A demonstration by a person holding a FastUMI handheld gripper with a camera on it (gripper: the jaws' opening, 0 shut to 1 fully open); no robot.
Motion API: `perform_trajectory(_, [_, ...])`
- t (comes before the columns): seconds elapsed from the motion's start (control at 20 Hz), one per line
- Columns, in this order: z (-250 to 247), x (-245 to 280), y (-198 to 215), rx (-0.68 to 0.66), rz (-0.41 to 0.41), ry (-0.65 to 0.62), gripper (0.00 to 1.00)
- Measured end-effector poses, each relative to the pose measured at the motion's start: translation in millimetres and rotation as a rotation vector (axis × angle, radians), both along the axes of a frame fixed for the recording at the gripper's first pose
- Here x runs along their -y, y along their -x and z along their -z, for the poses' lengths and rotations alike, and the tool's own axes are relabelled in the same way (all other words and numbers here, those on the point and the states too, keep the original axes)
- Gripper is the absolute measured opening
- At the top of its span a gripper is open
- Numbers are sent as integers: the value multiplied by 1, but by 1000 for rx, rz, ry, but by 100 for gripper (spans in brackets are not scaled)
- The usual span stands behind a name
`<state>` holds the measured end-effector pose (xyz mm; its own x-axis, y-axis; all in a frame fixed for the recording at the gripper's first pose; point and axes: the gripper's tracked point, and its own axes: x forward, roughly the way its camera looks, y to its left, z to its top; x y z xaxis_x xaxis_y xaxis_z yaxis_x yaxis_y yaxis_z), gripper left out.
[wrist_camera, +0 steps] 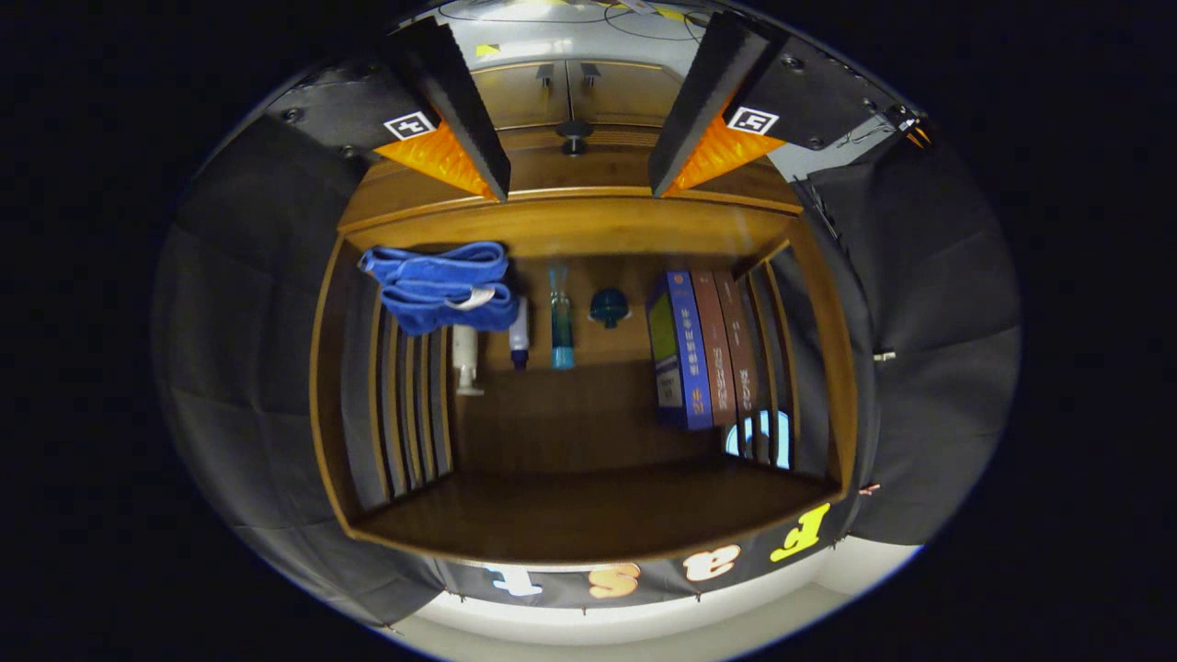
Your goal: Pull open the drawer, take out the items inside it, and place them on the countertop above the cabinet.
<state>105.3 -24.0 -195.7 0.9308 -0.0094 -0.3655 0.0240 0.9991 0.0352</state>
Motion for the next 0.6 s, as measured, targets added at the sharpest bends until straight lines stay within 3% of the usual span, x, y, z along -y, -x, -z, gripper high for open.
perform_trajectory(0.55, [134,13,-45,-226,63,11,97])
perform_trajectory(0.6, [140,16,-46,-239,72,16,89])
